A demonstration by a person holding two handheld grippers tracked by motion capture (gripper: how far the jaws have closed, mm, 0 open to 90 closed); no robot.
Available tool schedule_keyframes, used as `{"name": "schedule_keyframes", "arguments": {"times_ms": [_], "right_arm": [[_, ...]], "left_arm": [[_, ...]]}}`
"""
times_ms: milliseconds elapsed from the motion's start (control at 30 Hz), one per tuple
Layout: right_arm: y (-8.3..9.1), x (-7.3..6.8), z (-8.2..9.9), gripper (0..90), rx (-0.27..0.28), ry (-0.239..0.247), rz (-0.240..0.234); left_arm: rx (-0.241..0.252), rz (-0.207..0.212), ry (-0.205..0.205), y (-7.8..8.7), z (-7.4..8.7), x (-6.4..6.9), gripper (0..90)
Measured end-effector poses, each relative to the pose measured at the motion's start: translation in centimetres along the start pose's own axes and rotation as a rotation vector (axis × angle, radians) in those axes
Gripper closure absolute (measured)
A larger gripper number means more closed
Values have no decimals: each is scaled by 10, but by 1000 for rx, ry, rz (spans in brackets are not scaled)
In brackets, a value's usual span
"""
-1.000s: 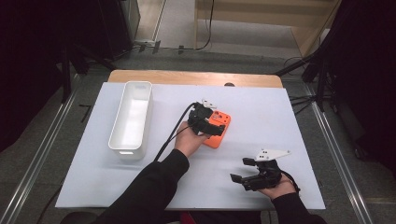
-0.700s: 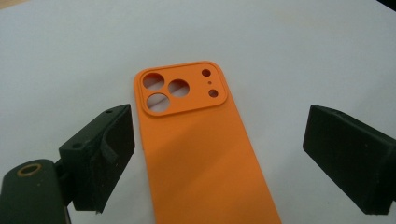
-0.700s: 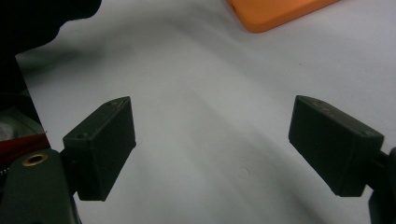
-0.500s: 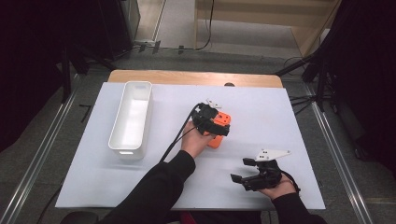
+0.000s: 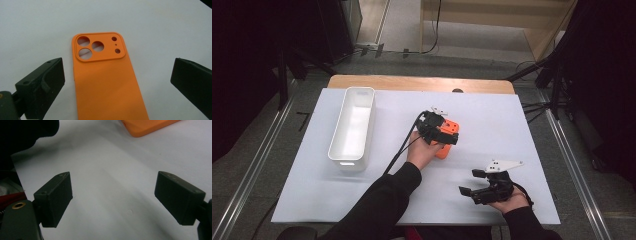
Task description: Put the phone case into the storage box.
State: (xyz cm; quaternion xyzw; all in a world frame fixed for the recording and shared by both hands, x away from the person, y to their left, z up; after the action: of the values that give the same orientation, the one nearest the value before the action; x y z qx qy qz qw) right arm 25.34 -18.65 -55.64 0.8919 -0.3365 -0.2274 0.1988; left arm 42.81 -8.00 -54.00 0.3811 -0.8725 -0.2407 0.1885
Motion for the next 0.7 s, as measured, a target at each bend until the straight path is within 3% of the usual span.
{"name": "schedule_keyframes", "arguments": {"times_ms": [300, 433, 700], "right_arm": [[0, 0, 0, 134, 2, -2, -3], [0, 0, 0, 134, 1, -1, -1], [0, 0, 0, 134, 2, 0, -1]], "left_arm": [[0, -24, -25, -2, 2, -2, 0], [9, -12, -11, -4, 4, -1, 0], [-11, -23, -29, -9, 10, 0, 0]]}}
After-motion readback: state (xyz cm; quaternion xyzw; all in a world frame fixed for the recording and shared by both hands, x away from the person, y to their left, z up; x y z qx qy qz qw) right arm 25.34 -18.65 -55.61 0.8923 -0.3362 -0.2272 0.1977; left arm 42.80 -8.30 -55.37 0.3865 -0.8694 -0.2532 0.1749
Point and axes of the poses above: each handheld gripper's, and its own axes: y roughly backward along the jaws, z roughly out of its underside, x roughly to its right, the point moved 8 cm from there along -y, roughly forward along the jaws, and after that the axes turned 10 degrees about x, right-handed, at the moved point
